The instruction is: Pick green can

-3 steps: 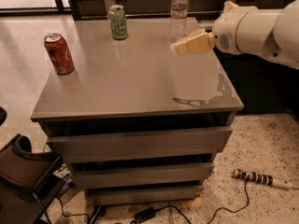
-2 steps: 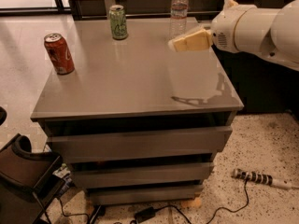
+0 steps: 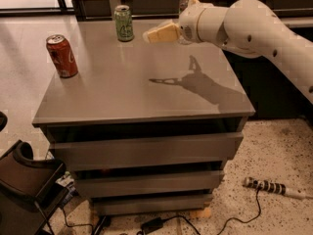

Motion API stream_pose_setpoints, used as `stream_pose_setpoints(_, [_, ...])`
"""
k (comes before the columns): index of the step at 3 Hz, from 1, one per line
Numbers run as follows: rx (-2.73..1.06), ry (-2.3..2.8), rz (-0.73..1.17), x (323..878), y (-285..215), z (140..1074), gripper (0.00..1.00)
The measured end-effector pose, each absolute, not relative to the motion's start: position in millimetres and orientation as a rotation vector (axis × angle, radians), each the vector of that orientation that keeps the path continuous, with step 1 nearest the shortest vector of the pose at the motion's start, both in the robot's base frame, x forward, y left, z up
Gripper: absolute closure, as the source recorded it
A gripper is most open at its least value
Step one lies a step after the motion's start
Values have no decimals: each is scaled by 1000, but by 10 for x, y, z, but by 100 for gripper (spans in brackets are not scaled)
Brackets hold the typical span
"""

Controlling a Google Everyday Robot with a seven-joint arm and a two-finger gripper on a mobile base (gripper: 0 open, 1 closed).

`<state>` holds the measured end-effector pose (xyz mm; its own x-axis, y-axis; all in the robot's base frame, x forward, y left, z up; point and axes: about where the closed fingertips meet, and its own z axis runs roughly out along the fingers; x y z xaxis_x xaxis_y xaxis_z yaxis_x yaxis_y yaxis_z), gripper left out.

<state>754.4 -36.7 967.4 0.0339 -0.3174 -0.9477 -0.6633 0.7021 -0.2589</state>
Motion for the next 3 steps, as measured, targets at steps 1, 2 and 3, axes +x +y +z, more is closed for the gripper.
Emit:
stream_pose_setpoints(1, [-860, 1567, 355, 7805, -115, 9543, 0])
stream_pose_setpoints(2, [-899, 1582, 377, 8144, 187, 9376, 0])
stream_pose_setpoints(3, [-907, 1585, 402, 8380, 380, 9282, 0])
